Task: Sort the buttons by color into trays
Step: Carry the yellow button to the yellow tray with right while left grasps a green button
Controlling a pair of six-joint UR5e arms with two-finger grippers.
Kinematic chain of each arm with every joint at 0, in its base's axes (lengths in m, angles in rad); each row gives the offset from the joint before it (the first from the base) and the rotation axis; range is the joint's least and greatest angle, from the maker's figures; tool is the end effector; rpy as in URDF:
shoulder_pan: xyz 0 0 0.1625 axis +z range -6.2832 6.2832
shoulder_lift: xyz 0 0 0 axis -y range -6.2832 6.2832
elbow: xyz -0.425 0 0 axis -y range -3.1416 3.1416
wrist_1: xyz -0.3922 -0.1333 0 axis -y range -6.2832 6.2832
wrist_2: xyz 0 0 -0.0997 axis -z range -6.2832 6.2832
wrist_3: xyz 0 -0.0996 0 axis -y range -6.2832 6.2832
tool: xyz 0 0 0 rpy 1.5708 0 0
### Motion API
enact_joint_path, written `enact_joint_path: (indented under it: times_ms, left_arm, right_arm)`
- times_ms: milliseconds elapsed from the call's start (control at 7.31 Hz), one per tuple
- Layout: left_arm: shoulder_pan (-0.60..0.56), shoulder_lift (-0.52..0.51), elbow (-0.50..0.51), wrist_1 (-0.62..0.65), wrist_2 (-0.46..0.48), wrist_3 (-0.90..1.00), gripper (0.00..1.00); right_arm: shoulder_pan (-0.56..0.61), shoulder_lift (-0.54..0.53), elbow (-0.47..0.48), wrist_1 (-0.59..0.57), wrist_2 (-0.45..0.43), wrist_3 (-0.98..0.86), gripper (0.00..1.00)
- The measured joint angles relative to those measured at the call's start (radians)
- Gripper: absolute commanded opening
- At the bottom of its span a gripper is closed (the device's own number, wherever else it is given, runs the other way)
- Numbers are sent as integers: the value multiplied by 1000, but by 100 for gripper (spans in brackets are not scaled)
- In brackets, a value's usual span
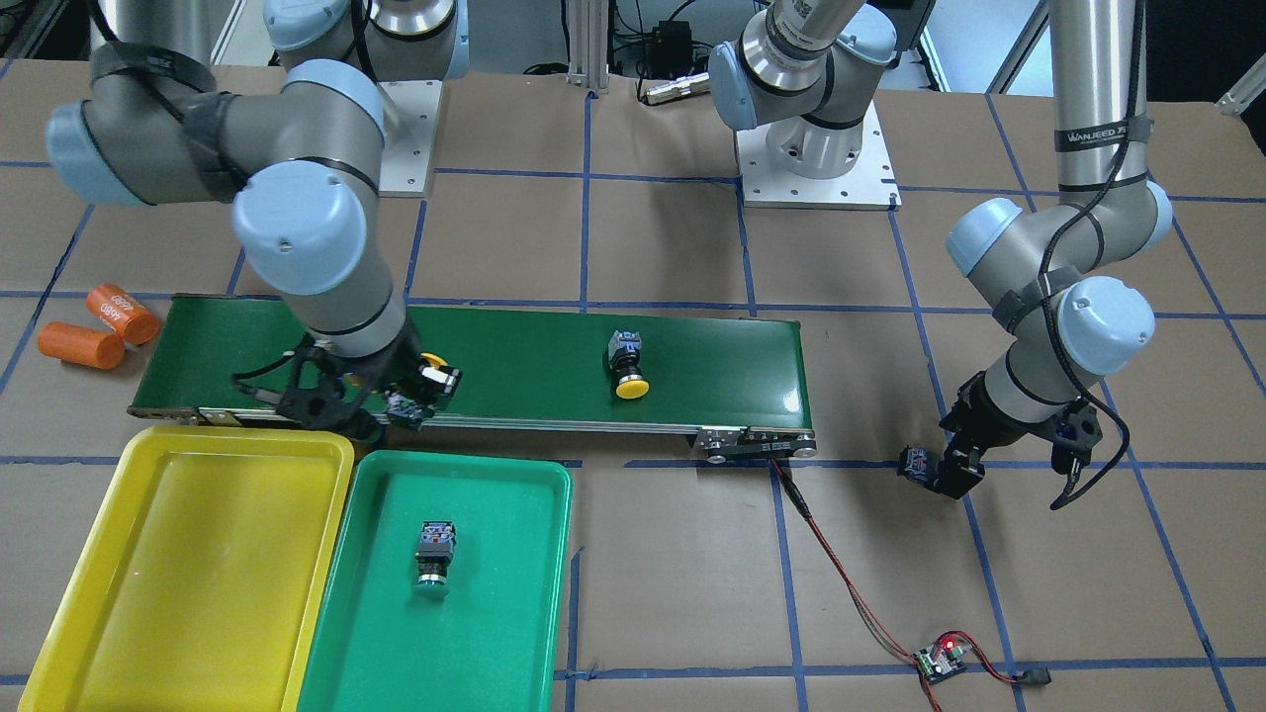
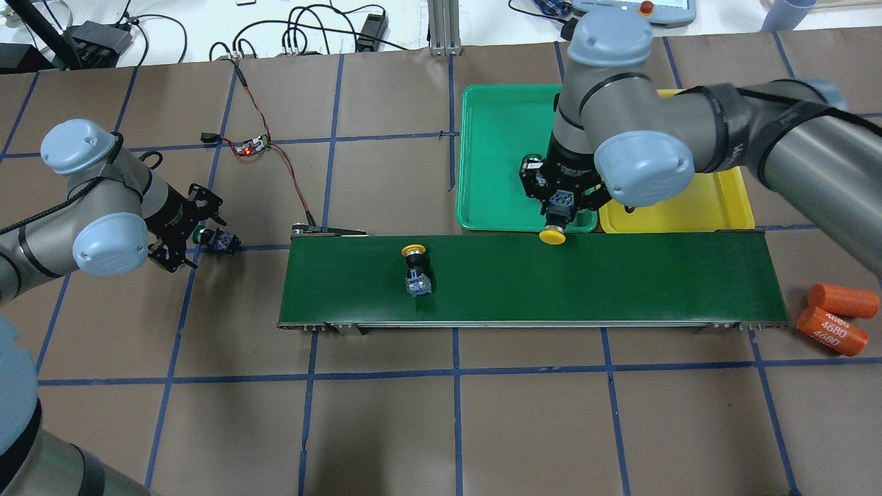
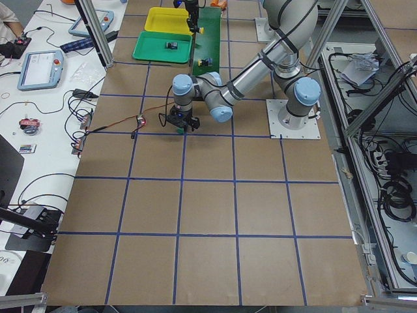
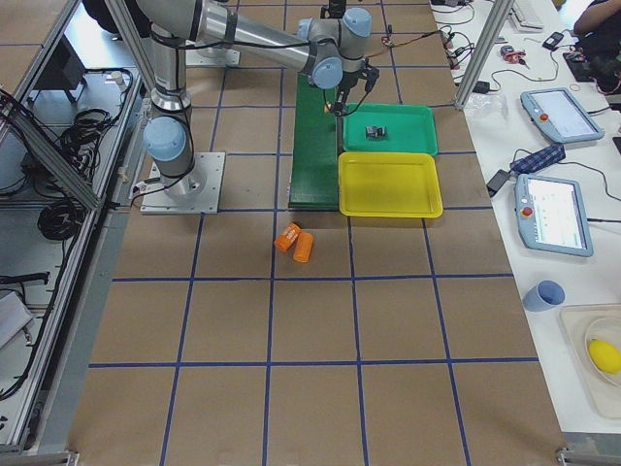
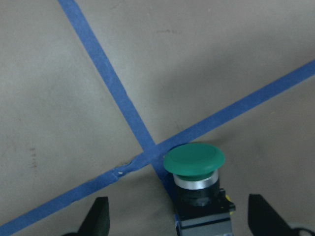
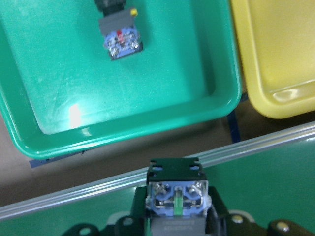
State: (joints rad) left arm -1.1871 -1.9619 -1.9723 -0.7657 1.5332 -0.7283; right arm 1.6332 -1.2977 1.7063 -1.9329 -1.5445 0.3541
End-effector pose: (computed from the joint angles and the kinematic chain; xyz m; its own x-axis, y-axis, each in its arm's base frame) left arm 0.0744 -0.5504 0.1778 -0.4425 -0.8960 0.0364 -0.8962 0.4433 0.0157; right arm 0.1712 -0.5599 0.3118 -0.9575 0.2884 -0.0085 0.2875 0.9563 0.0527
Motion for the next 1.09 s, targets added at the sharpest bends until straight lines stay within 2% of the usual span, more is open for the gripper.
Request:
enact_joint_path:
  times_ms: [137, 274, 411, 547, 684, 821, 958, 1095]
  left_arm:
    - [-9, -5, -2, 13, 9, -11, 100]
    - [-14, -12, -4, 19, 11, -10, 72]
    - [-15, -22, -5, 23, 8, 6, 32]
    - [-15, -31, -4, 26, 4, 22, 16]
    - [-14, -39, -2, 27, 2, 31, 8]
    - [-17, -36, 1, 24, 0, 35, 3]
    - [-23, -19, 5, 10, 1, 44, 1]
    - [-27, 9, 8, -12, 4, 79, 1]
  right_arm:
    - [-83, 4, -23, 5, -7, -102, 0]
    - [-166, 16, -33, -10, -23, -217, 0]
    - [-233, 47, -37, -57, -49, -320, 0]
    - [-278, 94, -38, -122, -75, -379, 0]
    - [-302, 145, -39, -196, -89, -409, 0]
    - [-315, 187, -40, -260, -96, -435, 36]
    - [-324, 214, -40, -295, -101, -455, 97]
    - [-331, 227, -40, -311, -102, -464, 100]
